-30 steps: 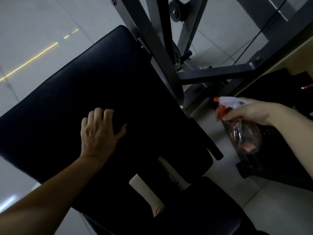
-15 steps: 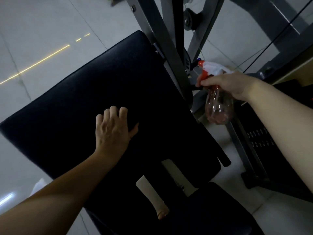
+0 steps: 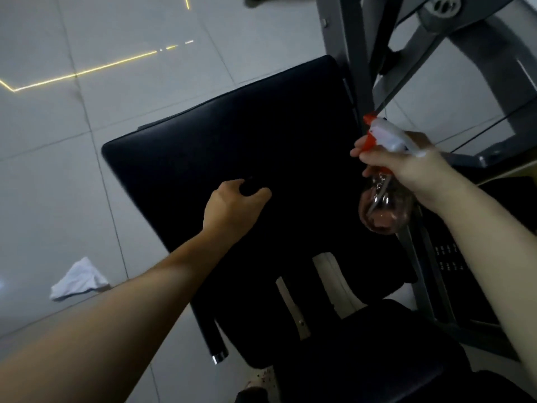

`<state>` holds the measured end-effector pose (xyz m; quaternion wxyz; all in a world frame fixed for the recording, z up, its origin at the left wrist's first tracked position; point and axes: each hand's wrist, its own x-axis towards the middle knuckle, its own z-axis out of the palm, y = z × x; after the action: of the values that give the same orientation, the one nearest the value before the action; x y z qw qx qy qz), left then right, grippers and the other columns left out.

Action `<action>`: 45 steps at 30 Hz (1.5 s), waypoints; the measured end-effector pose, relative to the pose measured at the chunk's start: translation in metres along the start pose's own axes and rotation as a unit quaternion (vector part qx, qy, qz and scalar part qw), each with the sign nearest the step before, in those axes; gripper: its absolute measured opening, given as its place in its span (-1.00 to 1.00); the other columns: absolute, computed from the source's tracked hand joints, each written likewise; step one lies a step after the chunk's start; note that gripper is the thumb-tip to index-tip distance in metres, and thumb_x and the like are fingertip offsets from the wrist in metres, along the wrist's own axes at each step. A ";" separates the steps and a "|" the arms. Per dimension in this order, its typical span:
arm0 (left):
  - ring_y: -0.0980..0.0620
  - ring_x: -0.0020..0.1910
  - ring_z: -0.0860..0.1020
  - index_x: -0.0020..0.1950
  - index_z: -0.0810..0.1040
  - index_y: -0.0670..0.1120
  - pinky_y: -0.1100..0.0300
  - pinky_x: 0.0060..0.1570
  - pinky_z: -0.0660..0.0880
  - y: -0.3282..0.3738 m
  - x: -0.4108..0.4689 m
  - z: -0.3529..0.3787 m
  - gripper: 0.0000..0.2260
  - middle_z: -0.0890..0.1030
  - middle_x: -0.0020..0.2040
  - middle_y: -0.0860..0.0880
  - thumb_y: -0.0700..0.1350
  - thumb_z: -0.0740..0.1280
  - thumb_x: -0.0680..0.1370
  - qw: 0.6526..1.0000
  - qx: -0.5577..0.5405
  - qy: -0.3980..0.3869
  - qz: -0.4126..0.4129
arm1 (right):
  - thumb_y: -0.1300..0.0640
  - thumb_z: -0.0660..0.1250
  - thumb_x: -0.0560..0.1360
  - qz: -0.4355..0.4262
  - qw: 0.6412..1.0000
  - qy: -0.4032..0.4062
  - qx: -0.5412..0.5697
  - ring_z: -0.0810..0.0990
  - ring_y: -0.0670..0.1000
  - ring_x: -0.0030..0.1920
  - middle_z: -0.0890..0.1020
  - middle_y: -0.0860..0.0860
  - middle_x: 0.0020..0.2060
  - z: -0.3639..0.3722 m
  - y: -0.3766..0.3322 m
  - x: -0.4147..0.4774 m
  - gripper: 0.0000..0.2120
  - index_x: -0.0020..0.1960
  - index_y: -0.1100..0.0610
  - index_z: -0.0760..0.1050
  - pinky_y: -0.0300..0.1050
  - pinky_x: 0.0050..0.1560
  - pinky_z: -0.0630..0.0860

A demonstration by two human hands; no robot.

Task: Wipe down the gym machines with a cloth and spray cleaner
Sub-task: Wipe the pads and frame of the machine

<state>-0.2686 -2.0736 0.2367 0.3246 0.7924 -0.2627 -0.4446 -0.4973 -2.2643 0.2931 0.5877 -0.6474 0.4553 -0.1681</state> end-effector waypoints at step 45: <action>-0.23 -0.05 0.66 0.25 0.45 -0.18 0.09 -0.40 0.59 -0.610 -0.056 -0.213 -0.63 0.60 0.10 -0.29 -0.29 0.41 0.48 0.852 -0.358 0.243 -0.296 | -0.01 0.31 0.53 -0.060 0.863 -0.270 -0.422 0.59 0.04 -0.16 0.60 0.00 -0.15 0.750 0.287 -0.045 -0.86 0.01 0.03 0.52 -0.02 -0.13 0.58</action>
<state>-0.0299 -1.5768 -0.1060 0.4925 0.7442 0.2488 -0.3764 -0.0689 -1.7435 -0.1443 0.3469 -0.8796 0.2667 0.1866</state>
